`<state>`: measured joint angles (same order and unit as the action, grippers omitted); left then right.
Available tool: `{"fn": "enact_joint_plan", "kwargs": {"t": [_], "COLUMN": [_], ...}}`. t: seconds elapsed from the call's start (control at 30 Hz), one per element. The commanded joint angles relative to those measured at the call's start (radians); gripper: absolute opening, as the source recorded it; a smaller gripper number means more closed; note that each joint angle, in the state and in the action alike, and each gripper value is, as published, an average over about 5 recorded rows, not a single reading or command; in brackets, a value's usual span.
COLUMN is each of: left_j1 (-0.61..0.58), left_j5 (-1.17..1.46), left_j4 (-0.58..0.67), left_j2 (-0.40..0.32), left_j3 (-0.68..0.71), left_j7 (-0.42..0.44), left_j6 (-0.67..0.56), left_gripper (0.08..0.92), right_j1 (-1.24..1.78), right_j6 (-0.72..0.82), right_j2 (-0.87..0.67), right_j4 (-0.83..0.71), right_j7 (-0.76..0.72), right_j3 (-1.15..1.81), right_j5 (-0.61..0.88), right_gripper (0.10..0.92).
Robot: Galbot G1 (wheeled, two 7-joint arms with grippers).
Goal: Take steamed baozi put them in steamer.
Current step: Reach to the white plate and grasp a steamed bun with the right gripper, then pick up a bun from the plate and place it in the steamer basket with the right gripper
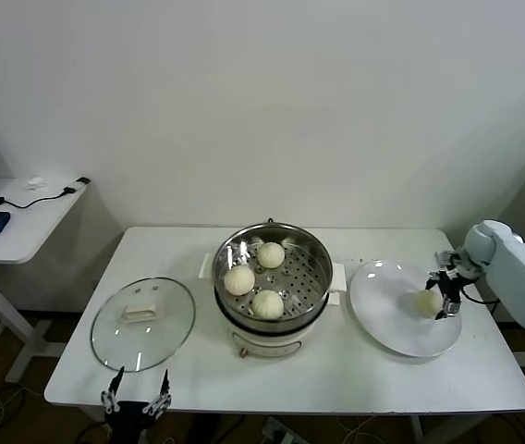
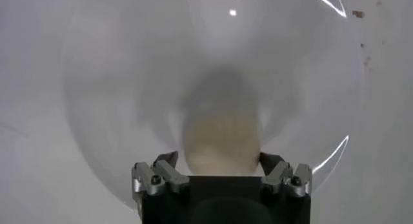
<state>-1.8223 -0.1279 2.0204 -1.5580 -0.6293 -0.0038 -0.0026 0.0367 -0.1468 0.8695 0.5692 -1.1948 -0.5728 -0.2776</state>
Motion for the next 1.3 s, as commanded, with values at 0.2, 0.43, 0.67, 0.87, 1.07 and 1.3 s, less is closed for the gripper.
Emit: {"fn": "enact_joint_plan", "kwargs": {"t": [0.2,0.43,0.67,0.87,1.07,1.3], "left_j1": [-0.003,-0.010,-0.012,-0.012,-0.015,-0.025], "left_j5": [-0.003,-0.001,0.001,0.003,0.003,-0.010], "left_j4": [0.000,0.002,0.010,0.016,0.018,0.025], "left_j2": [0.001,0.001,0.002,0.005,0.013,0.034], "left_j3": [0.001,-0.001,0.008,0.024,0.049,0.096], "left_j7": [0.000,0.000,0.001,0.007,0.010,0.011], "left_j6": [-0.002,-0.007,-0.010,-0.013,-0.016,-0.024], "left_gripper": [0.823,0.823,0.823,0.823,0.823,0.823], "right_j1": [-0.014,-0.064,-0.353,-0.660,-0.870,-0.952], "right_j6": [-0.006,0.024,0.110,0.213,0.315,0.421], "right_j2": [0.025,-0.014,-0.053,-0.025,0.047,0.142], "right_j4": [-0.038,0.026,0.130,0.270,0.437,0.605], "right_j7": [-0.010,-0.016,0.009,0.055,0.107,0.218], "right_j3": [0.015,-0.071,-0.431,-0.809,-1.005,-1.126], "right_j5": [0.002,0.105,0.472,0.824,1.070,1.243], "right_gripper": [0.655,0.578,0.568,0.568,0.568,0.568]}}
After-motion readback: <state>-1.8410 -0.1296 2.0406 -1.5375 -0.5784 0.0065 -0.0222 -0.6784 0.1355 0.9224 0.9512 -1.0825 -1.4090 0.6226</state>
